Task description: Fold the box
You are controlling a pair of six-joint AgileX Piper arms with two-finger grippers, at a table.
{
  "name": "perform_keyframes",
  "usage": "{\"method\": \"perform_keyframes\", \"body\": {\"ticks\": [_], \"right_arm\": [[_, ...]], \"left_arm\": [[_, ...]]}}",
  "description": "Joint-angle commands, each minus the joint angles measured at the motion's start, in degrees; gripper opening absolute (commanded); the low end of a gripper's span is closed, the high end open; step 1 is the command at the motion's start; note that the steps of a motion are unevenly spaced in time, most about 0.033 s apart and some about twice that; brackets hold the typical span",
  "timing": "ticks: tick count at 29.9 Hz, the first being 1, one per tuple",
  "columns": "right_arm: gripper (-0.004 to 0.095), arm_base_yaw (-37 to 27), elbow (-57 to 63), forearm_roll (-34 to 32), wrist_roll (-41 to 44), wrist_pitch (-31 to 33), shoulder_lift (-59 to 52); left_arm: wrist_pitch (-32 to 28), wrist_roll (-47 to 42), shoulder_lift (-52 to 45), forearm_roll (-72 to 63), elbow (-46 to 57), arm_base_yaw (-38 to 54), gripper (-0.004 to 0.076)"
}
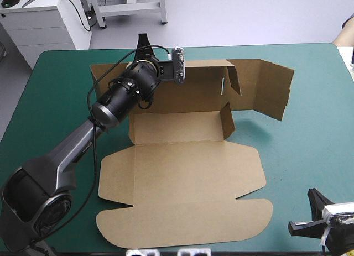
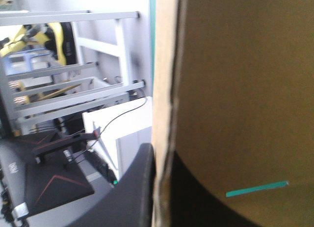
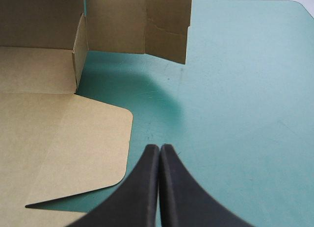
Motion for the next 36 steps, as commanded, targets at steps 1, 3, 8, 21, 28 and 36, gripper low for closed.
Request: {"method": "perform_keyframes", "body": {"ticks": [1,3,8,21,28,36], "right_arm": [[-0.0014,-0.2,-1.2,0.1,-0.6,-4.5,-1.2],[-0.0014,-0.2,-1.2,0.1,-0.6,-4.5,-1.2],[-0.0014,-0.2,-1.2,0.1,-0.6,-4.5,-1.2],[-0.0014,-0.2,-1.2,0.1,-0.6,-4.5,-1.2],[-0.0014,-0.2,-1.2,0.1,-0.6,-4.5,-1.2],[-0.0014,-0.2,-1.2,0.2,-0.6,-4.5,-1.2]], "left_arm": [[-5.2,-12.3,-3.2,13.6,-1.9,-3.0,-0.0008],[-5.2,-15.8,-3.2,15.4,-1.9,-4.7,-0.0008],[-5.9,-17.0,-3.5,15.7,1.4,-7.2,-0.0008],[-9.0,-48.1,-6.5,52.1,23.5,-11.6,-0.0008],[-8.1,-56.1,-6.8,55.9,28.8,-12.0,-0.0008],[-7.8,-57.7,-6.3,54.2,30.1,-12.0,-0.0008]]}}
